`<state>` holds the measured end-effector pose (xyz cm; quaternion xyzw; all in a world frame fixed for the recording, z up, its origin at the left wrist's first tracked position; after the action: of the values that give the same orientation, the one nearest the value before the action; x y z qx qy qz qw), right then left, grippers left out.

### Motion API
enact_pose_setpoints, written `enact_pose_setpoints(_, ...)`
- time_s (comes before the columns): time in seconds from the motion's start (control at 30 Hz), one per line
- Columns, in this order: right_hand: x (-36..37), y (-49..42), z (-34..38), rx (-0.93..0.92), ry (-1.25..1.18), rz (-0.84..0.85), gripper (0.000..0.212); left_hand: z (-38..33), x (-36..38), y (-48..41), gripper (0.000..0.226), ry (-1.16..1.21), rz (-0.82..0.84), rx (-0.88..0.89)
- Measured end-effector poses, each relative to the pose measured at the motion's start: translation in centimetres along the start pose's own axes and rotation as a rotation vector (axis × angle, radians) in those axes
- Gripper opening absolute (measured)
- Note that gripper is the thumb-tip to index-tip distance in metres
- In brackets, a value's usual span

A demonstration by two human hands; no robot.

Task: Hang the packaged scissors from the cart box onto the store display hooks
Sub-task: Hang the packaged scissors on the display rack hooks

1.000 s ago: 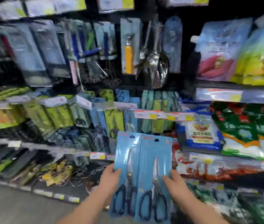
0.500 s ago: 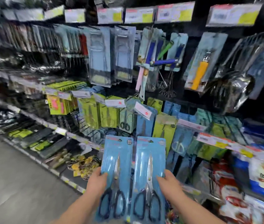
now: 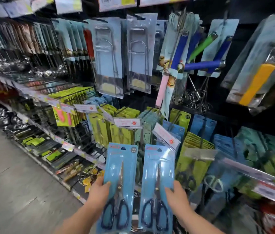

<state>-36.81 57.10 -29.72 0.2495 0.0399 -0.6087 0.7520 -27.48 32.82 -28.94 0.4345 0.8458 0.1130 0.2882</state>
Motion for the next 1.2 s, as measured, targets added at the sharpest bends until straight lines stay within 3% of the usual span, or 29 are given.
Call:
enact_pose_setpoints(0.5,0.9,0.6,1.1,-0.001,-0.048,-0.116,0.012,-3.7,1.0,-5.1,0.023,-0.086,0.206,0.048)
enact_pose_setpoints(0.83,2.1,-2.7,0.9,0.056,-0.085,-0.357,0.007,-3.8,0.9,-8.7,0.024,-0.164,0.311,0.12)
enact_pose_setpoints(1.0,0.9,-6.7,1.2,0.129,-0.173,-0.413,0.034,-4.2,1.0,-8.3,0.023,-0.151,0.356,0.121)
enact_pose_setpoints(1.1,0.1,-8.9,1.0,0.222,-0.229,-0.434,0.01,-3.8,1.1,-8.1,0.025,-0.169,0.372,0.112)
enact_pose_setpoints(1.2,-0.2,-10.6,0.6,0.251,-0.154,-0.38,0.019,-3.6,1.3,-7.6,0.027,-0.171,0.383,0.108)
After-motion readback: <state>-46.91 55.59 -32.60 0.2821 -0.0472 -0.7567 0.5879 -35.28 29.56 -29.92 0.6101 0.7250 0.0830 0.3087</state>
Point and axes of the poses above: each hand's wrist, its own y-axis away from the middle knuckle, its own x-axis out of the palm, z = x × y, the point moved 6 cm from there along -y, towards the middle knuckle, and after that the axes turned 8 degrees about -y, right-handed, at the moved point
